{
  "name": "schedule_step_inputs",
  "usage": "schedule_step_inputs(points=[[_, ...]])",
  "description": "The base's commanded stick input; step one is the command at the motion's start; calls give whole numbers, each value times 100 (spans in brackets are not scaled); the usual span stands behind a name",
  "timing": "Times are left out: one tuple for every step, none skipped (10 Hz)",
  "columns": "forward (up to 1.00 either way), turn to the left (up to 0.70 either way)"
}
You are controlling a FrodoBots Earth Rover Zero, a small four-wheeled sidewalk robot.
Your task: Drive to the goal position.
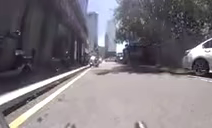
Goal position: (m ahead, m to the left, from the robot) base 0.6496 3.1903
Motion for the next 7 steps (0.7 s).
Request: schedule_step_inputs(points=[[70, 0], [70, 0], [70, 0], [70, 0], [70, 0], [70, 0], [70, 0]])
